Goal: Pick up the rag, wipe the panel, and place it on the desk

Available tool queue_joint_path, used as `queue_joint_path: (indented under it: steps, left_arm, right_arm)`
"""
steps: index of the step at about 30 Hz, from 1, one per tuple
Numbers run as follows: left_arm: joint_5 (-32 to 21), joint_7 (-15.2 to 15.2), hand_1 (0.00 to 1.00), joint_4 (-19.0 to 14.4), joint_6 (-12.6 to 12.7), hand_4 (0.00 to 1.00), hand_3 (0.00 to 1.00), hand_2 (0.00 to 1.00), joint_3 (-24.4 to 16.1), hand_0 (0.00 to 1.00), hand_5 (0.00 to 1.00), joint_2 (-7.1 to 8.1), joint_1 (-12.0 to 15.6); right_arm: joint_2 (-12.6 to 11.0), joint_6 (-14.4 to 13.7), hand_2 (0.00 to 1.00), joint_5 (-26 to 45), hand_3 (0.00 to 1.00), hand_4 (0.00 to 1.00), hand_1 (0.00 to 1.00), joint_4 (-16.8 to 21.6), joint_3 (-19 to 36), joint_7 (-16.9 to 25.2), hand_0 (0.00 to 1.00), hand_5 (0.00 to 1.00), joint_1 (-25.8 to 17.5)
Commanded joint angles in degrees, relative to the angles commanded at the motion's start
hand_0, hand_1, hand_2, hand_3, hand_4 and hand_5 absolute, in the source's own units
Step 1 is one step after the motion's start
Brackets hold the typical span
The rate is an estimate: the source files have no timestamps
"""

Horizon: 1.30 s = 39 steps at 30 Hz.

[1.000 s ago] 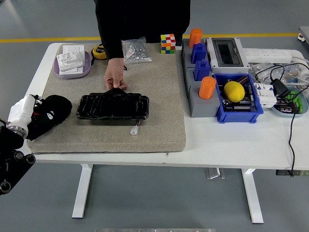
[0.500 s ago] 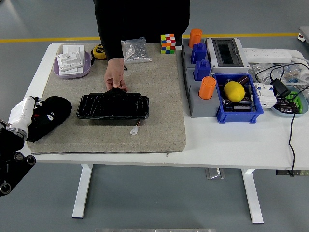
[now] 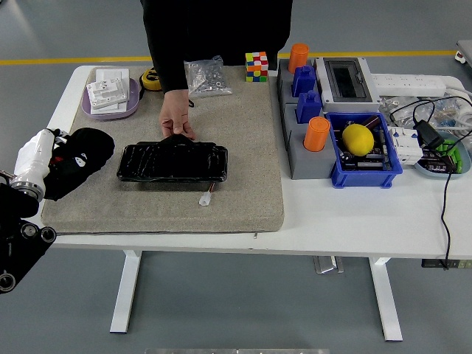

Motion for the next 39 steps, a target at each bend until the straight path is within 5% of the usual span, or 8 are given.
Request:
queue_joint_path:
  steps: [19, 39]
  left_arm:
    - [1.6, 1.3, 0.159, -1.9, -0.2, 0.002, 0.340, 0.444, 4.0, 0.273, 0.002, -2.62, -1.8]
    - [3.2, 2.1, 0.157, -2.2, -0.9, 0.002, 0.342, 0.447, 14.1, 0.265, 0.002, -4.43, -6.7]
  right_arm:
    - [-0.1, 0.6, 0.693, 0.1, 0.610, 0.998, 0.614, -0.7, 0.4, 0.0, 0.733, 0.560, 0.3]
    - [-0.2, 1.3, 0.693, -0.2, 0.611, 0.998, 0.614, -1.3, 0.6, 0.0, 0.732, 0.559, 0.7]
